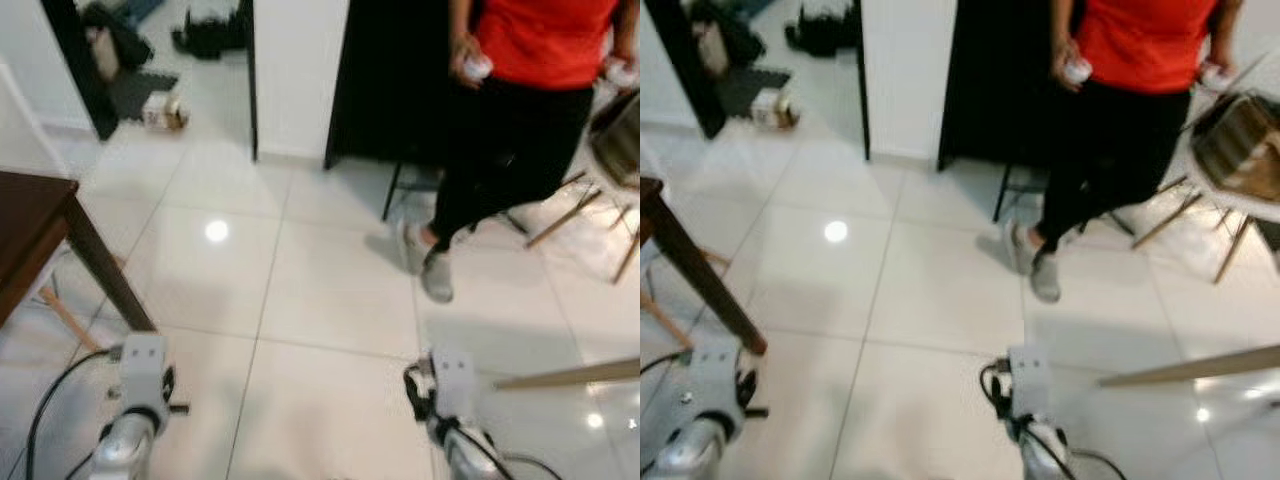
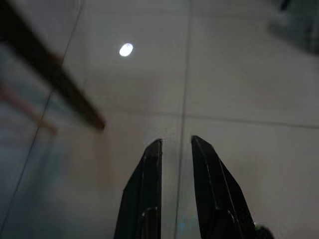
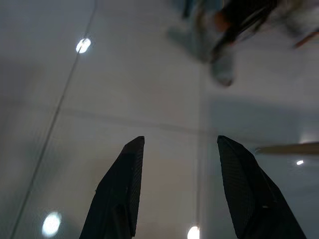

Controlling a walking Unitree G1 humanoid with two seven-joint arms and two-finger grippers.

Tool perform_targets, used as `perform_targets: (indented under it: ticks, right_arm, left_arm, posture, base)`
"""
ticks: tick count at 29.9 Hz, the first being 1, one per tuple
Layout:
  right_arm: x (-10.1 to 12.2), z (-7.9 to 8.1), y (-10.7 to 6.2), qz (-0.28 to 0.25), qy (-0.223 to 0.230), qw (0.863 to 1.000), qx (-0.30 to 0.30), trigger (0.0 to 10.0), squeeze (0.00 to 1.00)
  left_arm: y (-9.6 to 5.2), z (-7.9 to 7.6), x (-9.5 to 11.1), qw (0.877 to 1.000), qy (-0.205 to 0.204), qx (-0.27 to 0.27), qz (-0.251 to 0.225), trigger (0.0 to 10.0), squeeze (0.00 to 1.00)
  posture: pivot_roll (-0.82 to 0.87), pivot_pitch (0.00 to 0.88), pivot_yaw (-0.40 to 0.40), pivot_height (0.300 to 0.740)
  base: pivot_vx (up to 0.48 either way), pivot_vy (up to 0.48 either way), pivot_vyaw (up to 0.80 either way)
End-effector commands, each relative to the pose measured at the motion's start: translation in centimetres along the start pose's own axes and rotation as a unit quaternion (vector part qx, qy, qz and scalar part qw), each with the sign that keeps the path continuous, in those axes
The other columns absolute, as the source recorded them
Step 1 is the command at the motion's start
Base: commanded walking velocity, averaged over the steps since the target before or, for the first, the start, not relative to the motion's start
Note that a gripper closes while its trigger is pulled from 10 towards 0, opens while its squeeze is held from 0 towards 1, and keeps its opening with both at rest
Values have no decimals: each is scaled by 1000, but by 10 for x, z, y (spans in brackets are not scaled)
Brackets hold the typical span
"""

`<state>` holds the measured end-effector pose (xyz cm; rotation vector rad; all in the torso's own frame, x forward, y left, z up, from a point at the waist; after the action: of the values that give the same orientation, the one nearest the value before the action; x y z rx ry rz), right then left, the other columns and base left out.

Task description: Setting the table

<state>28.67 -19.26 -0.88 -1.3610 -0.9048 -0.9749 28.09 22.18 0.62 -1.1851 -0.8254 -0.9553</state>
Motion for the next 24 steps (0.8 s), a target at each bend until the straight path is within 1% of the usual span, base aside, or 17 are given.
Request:
perform_targets:
  ticks: [1, 11, 24]
  right_arm:
    - [-12, 2, -4, 14, 6, 1000, 1, 10000, 0]
    - [-9, 2, 0, 4, 6, 1000, 2, 10000, 0]
    - [-9, 0, 0, 1, 4, 1000, 1, 10000, 0]
  left_arm:
    - [-6, 3, -19, 1000, 2, 4, 30, 10000, 0]
    - [-3, 2, -19, 1000, 3, 6, 21, 10000, 0]
    - [-3, -1, -21, 1000, 2, 4, 18, 10000, 0]
  posture:
    - [-34, 47, 19, 740]
    - [-31, 38, 16, 740]
    - [-34, 36, 14, 740]
  base:
    - [0, 0, -788]
    - [0, 0, -788]
    - [0, 0, -788]
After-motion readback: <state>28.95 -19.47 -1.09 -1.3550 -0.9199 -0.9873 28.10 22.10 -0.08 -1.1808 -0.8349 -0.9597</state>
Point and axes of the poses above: a point about 5 cm out from each wrist's last joint towards the gripper, its own y axis pointing out of the wrist towards the gripper, its own x axis along the axis of the wrist's last joint, z = x × y, the point moved 3 cm from there along y, pointing out of the wrist towards the gripper, and after that the axes turned 6 degrees about y, right-handed, at the moved point
